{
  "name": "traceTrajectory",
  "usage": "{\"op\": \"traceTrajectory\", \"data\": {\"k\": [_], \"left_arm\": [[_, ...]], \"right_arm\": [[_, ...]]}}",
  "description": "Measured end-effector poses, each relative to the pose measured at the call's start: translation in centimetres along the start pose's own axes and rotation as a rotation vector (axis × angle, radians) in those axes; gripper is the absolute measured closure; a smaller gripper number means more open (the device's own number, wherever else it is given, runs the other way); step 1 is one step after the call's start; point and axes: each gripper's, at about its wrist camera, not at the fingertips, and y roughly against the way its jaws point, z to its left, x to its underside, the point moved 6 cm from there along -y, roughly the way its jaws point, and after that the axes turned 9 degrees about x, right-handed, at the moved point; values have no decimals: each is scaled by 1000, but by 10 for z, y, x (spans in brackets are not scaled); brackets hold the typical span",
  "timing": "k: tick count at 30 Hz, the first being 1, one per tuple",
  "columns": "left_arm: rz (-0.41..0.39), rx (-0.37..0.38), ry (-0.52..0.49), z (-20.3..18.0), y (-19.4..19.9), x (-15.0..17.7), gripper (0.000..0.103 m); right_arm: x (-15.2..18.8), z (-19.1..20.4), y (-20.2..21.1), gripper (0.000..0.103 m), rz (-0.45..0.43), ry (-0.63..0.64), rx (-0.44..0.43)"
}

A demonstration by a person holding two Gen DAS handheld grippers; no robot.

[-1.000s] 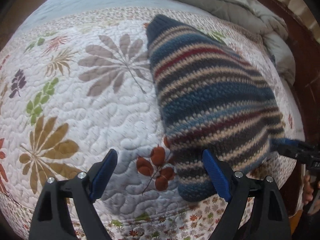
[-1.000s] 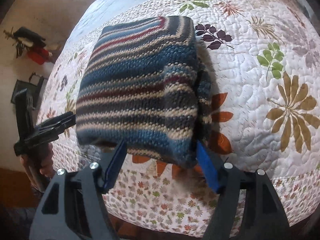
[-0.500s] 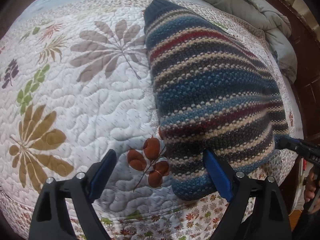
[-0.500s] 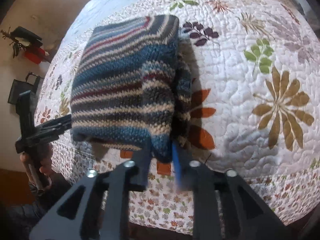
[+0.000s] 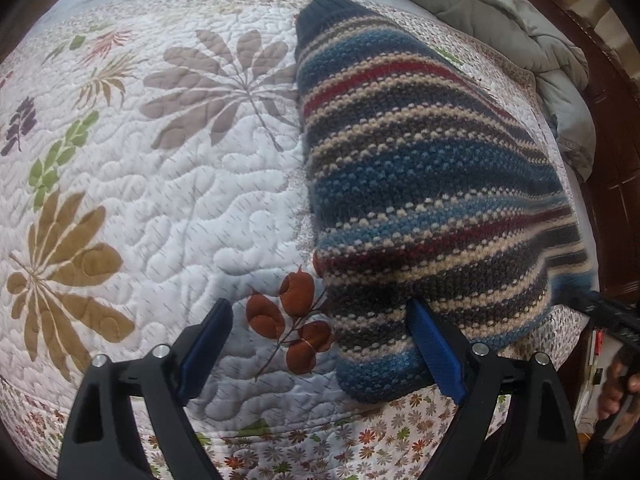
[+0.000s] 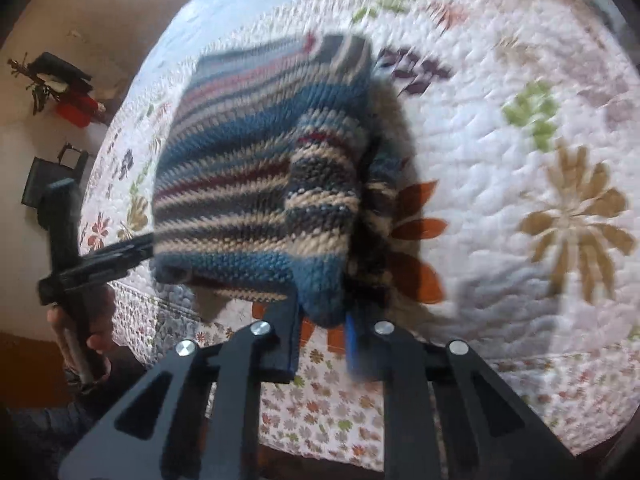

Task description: Fold small clothes

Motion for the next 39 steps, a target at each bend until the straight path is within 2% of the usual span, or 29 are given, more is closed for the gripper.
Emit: {"op": "traceTrajectory", "data": {"k": [1,3,7,9,12,14,18,19,23,24,25,26,27,28,30,36,39], "left_arm": [[4,4,-1,-2,-3,0,13],[20,23,-7,-6,-10,2,11],[30,-7,-36,-13,-23,4,6],[34,-11,-48,-15,-23,5,6],[40,34,-57,-23,-17,5,7],[57,116,-74,-34,-14,6,7],[95,132,-92,-43,-30,10,7],[108,152,-74,-43,-36,12,7],[174,398,19,-52,-52,14,9],[175,425,23,-54,-52,14,11],[160,400,18,-54,-53,13,25],[149,366,13,-52,-54,13,49],[137,339,12,-49,-53,12,62],[119,352,35,-47,-49,12,73],[91,358,49,-49,-39,11,77],[-43,262,-10,-44,21,7,80],[-31,197,-18,-28,21,8,80]], "right_arm": [[0,-7,11,88,-26,-4,26],[3,-24,7,88,-9,-41,39],[16,-41,-44,88,91,-52,120],[16,-40,-59,87,95,-53,146],[14,-33,-53,84,58,-35,168],[17,-27,-41,80,36,-33,162],[24,-17,-25,77,5,-42,121],[26,-14,-26,77,8,-30,127],[32,-11,-36,78,20,-32,120],[33,-15,-38,78,19,-39,112],[32,-17,-40,79,18,-48,103],[32,-17,-40,79,19,-53,97],[32,-19,-40,80,21,-57,91],[33,-18,-40,80,23,-59,83],[32,-20,-37,81,23,-54,79],[34,9,-41,82,43,-12,39],[42,29,-52,82,81,16,5]]}}
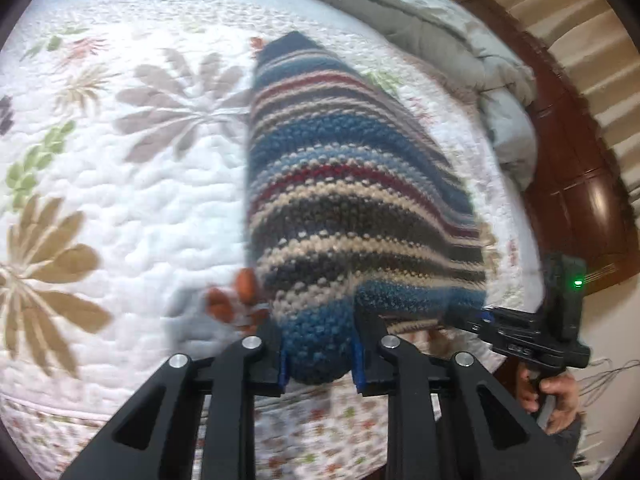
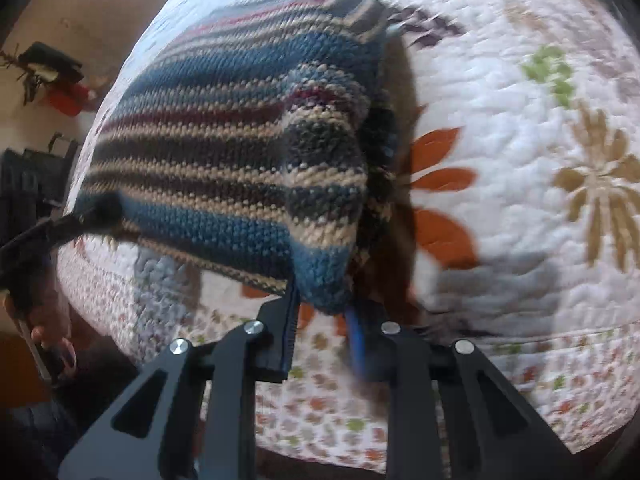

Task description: Fold small clothes

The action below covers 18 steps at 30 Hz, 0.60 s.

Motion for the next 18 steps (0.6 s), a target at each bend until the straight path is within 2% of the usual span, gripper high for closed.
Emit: {"op": "traceTrajectory", "data": {"k": [1,3,4,6,7,8,10,11,12,14,16,18], "left_arm": [[27,-14,16,12,-9,-6,79],[80,-41,50,27,-30,3,78],[82,-70,33,30,-37,6,77],[76,-80,-13,23,-33,4,76],[79,-81,-33,18,-31,2,72],[82,-90,-51,14,-27,0,64],[50,-138,-63,12,-11,-6,58],[24,-156,-68,12,-2,-9,54],[-1,-169,-75,13,8,-13,51],[-68,-188,-55,20,33,-25,37],[-94,-182,-38,28,44,-39,33],[-72,-173,-5,35,39,-55,32]], "right_arm": [[2,3,-8,80,19,11,16],[4,3,-21,77,48,22,59],[7,2,-29,77,76,12,50],[10,1,-34,78,90,7,48],[10,2,-32,75,82,13,46],[11,3,-26,74,72,18,39],[10,7,-11,60,49,48,43],[7,7,1,48,21,62,56],[3,7,10,43,-1,69,64],[-5,6,36,42,-54,74,76],[-22,1,53,38,-85,68,75],[-43,2,59,35,-97,70,73]]}}
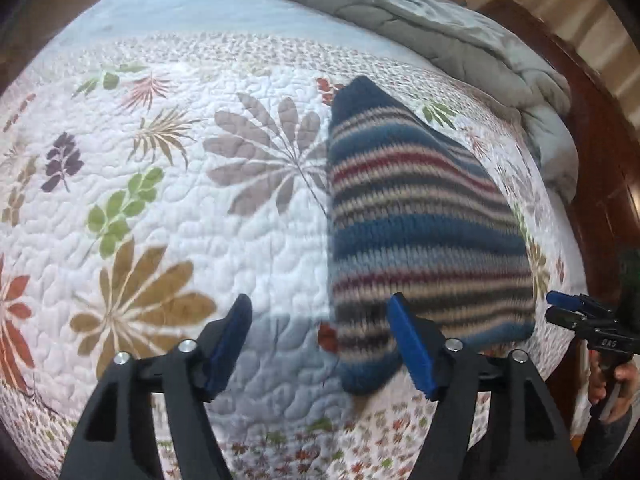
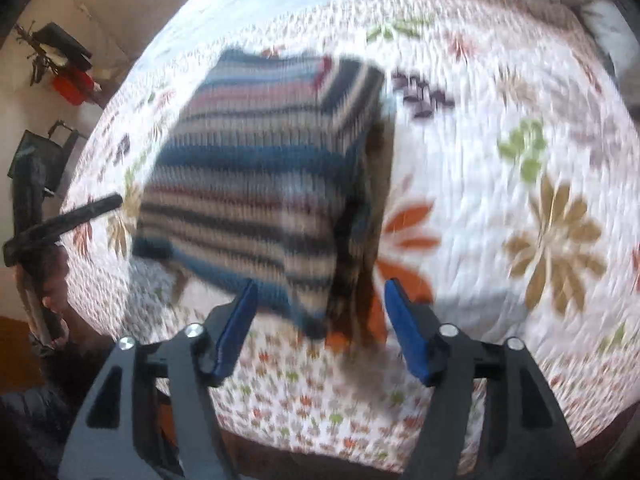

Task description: Fold small clothes

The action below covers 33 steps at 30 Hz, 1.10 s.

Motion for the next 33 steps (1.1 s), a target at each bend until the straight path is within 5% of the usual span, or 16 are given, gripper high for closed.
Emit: {"op": "traceTrajectory", "data": {"k": [6,11,13,18,21,27,30,33], "left_arm": [[70,-33,-50,-8,-55,-55,32],[123,93,15,-5,-83,-78,32],[135,127,46,-3,-88,-79,32],[74,137,70,-2,-69,-70,31],[54,144,77,-3,-60,-63,29],[45,152,95,-11,-63,-57,29],[53,205,91,-18,-60,-57,29],[78,170,51,-23,-60,-55,29]], "right_arm": [[-95,-4,-34,29,9,-34,-39],[-136,-23,-82,28,97,-119,-111],[-140,-22,-93,37,112,-132,-153],[-150,-8,-69,83,14,-59,-151],[-150,-11,-68,85,9,-56,-119],[-142,-28,-97,82,53,-110,-82],[-139,-25,-86,72,23,-93,-90],[-126,-27,-64,50,-6,-91,-105]]}}
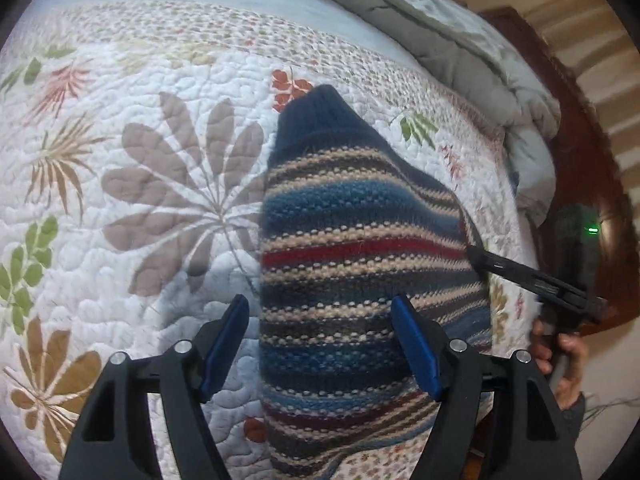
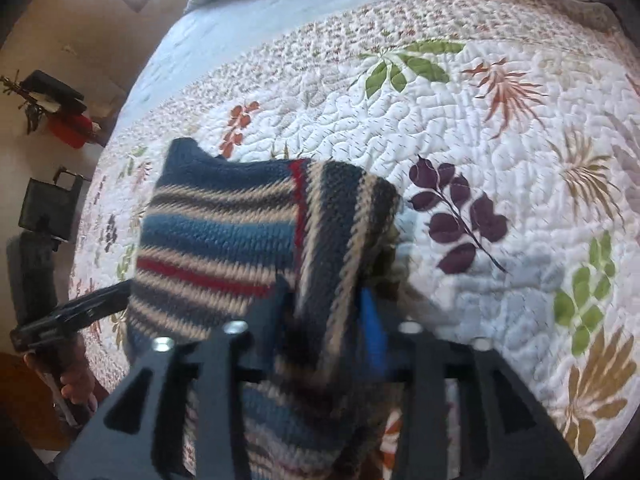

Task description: Fold small clothes

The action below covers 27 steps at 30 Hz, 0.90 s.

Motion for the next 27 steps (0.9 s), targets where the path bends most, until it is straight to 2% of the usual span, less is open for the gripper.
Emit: {"op": "traceTrajectory", "data": {"k": [1,3,6,8,10,17,23,27], "left_arm": [[6,-8,-10,0,-3,0,28],[18,-3,-18,0,-6,2,27],[53,71,-8,-6,-9,14,26],[49,52,-37,-11,-10,20,22],[46,42,-71,-15,-12,25,18],[61,30,-82,-19,-33,19,3],[114,86,-79,-7,-40,20,3],[133,143,-15,7,-29,30,4]], "right_arm": [[5,0,5,43,-6,8,-1],[18,1,12,40,-3,28,10],[45,1,17,32,29,45,-4],[63,1,19,27,50,45,-33],[72,0,19,22,57,45,-25],[81,0,4,21,93,45,-23],[81,8,-21,15,145,23,-100],[84,5,-23,14,147,10,-130]]}}
